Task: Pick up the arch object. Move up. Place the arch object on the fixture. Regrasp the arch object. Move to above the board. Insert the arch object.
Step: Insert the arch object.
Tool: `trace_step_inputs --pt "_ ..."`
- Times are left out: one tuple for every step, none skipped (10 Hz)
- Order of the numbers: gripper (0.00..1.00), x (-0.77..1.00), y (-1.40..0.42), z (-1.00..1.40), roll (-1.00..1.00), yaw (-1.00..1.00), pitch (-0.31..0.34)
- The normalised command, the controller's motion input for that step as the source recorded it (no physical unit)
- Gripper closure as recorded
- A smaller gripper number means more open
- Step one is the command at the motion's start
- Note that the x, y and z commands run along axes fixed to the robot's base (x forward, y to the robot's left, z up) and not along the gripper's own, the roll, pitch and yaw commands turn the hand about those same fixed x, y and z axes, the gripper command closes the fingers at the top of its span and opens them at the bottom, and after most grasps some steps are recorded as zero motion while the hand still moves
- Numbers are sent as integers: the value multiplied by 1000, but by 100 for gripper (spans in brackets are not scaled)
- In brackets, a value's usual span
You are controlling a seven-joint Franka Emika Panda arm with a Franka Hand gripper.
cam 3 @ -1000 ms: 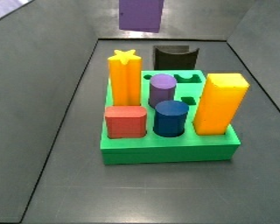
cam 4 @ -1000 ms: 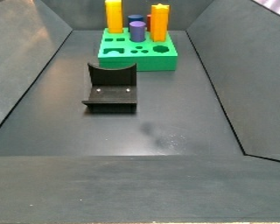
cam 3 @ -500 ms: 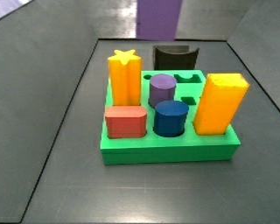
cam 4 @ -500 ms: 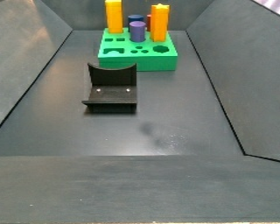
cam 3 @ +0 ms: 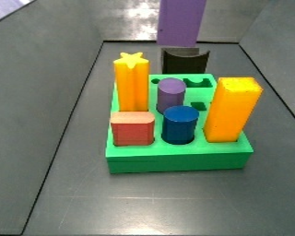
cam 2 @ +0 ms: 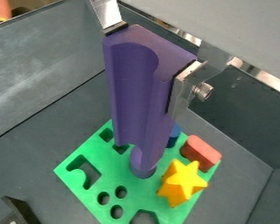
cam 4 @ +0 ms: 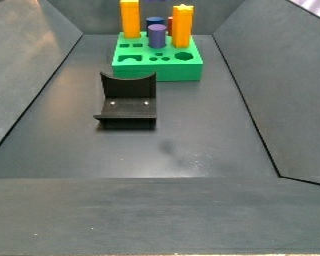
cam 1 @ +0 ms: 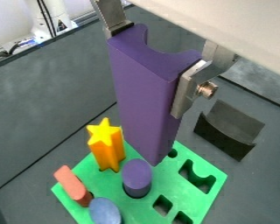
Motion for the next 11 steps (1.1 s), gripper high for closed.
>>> trace_step_inputs --pt "100 1000 220 -186 0 34 69" --pt "100 1000 223 -191 0 34 70" --pt "100 1000 203 -229 -6 26 79" --pt "100 1000 191 -240 -13 23 81" --pt "100 1000 157 -274 -30 14 84" --pt "100 1000 69 -300 -116 11 43" --pt "100 1000 26 -289 -141 6 10" --pt "100 1000 37 -269 -130 6 10" --pt "100 1000 77 -206 -94 9 4" --pt "100 1000 174 -129 -37 20 11" --pt "100 1000 454 -49 4 0 50"
